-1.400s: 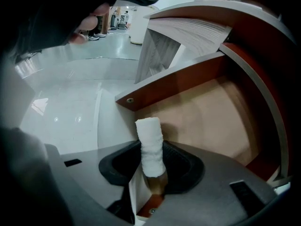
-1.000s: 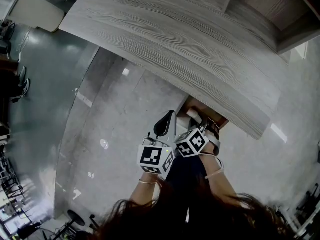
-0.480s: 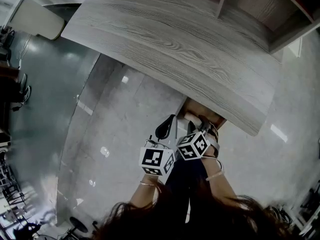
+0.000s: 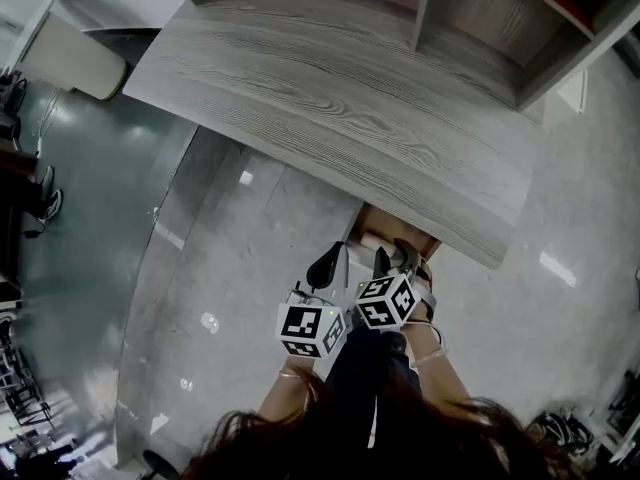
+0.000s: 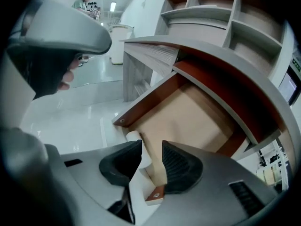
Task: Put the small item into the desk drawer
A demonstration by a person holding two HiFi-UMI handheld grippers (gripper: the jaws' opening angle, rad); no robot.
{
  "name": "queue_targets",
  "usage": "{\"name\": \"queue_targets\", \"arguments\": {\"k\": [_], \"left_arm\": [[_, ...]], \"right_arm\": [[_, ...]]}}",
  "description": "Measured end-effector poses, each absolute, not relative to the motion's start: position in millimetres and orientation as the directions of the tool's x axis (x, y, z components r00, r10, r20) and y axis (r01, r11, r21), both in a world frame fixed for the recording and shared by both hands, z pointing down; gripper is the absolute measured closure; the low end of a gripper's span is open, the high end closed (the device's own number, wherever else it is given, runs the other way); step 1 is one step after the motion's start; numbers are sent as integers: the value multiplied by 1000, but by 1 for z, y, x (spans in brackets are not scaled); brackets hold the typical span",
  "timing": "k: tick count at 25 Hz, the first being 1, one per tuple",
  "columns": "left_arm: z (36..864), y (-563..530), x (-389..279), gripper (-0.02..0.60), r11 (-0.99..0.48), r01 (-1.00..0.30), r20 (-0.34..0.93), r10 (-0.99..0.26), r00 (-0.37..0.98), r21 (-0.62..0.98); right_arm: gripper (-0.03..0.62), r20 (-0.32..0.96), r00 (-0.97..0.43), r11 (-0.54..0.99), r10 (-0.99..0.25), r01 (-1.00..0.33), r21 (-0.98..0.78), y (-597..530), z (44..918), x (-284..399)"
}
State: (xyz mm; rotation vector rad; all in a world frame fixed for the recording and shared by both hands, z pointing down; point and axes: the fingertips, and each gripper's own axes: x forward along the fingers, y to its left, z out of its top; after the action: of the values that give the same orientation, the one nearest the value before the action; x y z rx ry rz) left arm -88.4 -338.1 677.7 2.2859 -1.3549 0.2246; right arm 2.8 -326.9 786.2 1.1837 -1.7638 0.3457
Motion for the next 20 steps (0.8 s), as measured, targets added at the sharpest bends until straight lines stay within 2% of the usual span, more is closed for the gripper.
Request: {"name": "queue_targets", "arguments": {"k": [12, 20], "left_arm": [[666, -313, -74, 566, -384, -875, 387, -789, 476, 294], [640, -292, -56, 566, -398, -877, 382, -792, 477, 271]], "right_arm": [[534, 745, -101, 423, -659, -869, 256, -308, 737, 20], [559, 700, -108, 372, -706, -897, 237, -292, 700, 35]]}}
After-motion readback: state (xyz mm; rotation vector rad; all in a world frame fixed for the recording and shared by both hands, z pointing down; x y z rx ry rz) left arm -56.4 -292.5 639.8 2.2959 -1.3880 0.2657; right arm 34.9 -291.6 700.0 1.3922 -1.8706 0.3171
